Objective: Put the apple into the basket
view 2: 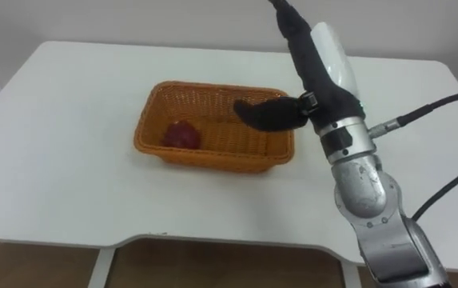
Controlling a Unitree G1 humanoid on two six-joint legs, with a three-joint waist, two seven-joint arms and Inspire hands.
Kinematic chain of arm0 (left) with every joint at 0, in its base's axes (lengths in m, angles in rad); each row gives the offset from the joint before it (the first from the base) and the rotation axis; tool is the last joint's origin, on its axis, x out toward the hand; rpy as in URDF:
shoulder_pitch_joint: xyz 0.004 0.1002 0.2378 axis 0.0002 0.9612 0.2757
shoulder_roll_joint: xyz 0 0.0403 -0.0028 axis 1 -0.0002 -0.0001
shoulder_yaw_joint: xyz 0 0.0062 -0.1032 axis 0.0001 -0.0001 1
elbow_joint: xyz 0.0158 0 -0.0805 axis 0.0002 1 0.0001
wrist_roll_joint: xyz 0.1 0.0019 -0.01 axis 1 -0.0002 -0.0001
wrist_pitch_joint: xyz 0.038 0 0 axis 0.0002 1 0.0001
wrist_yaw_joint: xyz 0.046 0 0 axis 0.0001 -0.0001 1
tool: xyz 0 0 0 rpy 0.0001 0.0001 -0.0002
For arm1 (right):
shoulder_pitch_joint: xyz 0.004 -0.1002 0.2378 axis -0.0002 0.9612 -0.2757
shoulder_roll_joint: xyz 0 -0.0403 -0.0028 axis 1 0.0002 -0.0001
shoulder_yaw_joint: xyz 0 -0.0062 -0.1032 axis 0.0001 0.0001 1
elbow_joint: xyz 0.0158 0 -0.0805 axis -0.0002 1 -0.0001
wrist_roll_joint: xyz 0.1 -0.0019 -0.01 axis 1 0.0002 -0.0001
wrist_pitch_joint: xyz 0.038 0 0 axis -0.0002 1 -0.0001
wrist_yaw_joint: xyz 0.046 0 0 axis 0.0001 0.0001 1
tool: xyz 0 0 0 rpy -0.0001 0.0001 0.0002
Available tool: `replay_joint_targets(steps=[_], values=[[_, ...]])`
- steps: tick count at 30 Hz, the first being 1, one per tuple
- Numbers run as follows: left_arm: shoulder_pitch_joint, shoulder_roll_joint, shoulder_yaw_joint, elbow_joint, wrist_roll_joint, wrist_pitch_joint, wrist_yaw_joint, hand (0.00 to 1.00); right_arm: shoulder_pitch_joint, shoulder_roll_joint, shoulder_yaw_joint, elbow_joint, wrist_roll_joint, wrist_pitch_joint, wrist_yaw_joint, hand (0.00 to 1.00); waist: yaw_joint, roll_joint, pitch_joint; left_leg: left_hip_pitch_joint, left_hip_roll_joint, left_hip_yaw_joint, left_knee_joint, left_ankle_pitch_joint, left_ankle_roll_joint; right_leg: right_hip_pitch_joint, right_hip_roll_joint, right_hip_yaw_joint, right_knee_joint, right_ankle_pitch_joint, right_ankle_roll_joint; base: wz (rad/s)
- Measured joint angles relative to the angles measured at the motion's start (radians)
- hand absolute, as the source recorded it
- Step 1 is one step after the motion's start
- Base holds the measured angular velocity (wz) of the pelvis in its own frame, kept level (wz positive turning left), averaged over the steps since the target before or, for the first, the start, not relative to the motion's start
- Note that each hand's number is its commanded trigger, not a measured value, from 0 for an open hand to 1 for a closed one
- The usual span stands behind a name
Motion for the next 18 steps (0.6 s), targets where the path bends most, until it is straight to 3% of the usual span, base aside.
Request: replay_joint_targets(steps=[7, 11, 14, 15, 17, 18], values=[[0.058, -0.008, 0.092, -0.003, -0.002, -0.027, 0.027, 0.00, 0.002, -0.002, -0.251, 0.001, 0.085, -0.060, -0.225, 0.00, -0.038, -0.011, 0.0007, 0.020, 0.003, 0.008, -0.007, -0.001, 0.000, 0.010, 0.001, -0.007, -0.003, 0.000, 0.000, -0.01], [0.088, -0.008, 0.144, -0.001, -0.002, -0.030, 0.045, 0.00, 0.017, -0.003, -0.415, 0.043, 0.133, -0.098, -0.396, 0.00, -0.078, -0.011, 0.0005, 0.022, 0.003, 0.018, -0.015, -0.001, 0.000, 0.010, 0.003, 0.006, -0.003, 0.000, 0.000, -0.06], [0.104, -0.009, 0.183, -0.004, -0.008, -0.029, 0.054, 0.00, 0.056, -0.004, -0.519, 0.084, 0.196, -0.099, -0.525, 0.00, -0.102, -0.013, -0.0013, 0.018, 0.006, 0.028, -0.017, -0.001, 0.000, 0.004, 0.003, 0.009, -0.003, 0.000, 0.000, -0.12], [0.110, -0.010, 0.190, -0.007, -0.011, -0.029, 0.055, 0.00, 0.075, -0.005, -0.555, 0.106, 0.203, -0.096, -0.577, 0.00, -0.106, -0.012, -0.0056, 0.015, 0.007, 0.031, -0.019, -0.001, 0.000, -0.007, 0.004, 0.013, 0.000, 0.000, 0.000, -0.09], [0.118, -0.010, 0.198, -0.011, -0.012, -0.028, 0.055, 0.00, 0.104, -0.006, -0.597, 0.142, 0.204, -0.095, -0.652, 0.00, -0.119, -0.019, -0.0041, 0.014, 0.009, 0.035, -0.022, -0.001, 0.000, -0.010, 0.006, 0.019, 0.001, 0.000, 0.000, -0.10], [0.124, -0.010, 0.200, -0.011, -0.012, -0.027, 0.056, 0.00, 0.125, -0.006, -0.621, 0.166, 0.213, -0.095, -0.690, 0.00, -0.131, -0.016, -0.0110, 0.011, 0.010, 0.036, -0.022, -0.001, 0.000, -0.014, 0.007, 0.021, 0.001, 0.000, 0.000, -0.06]])
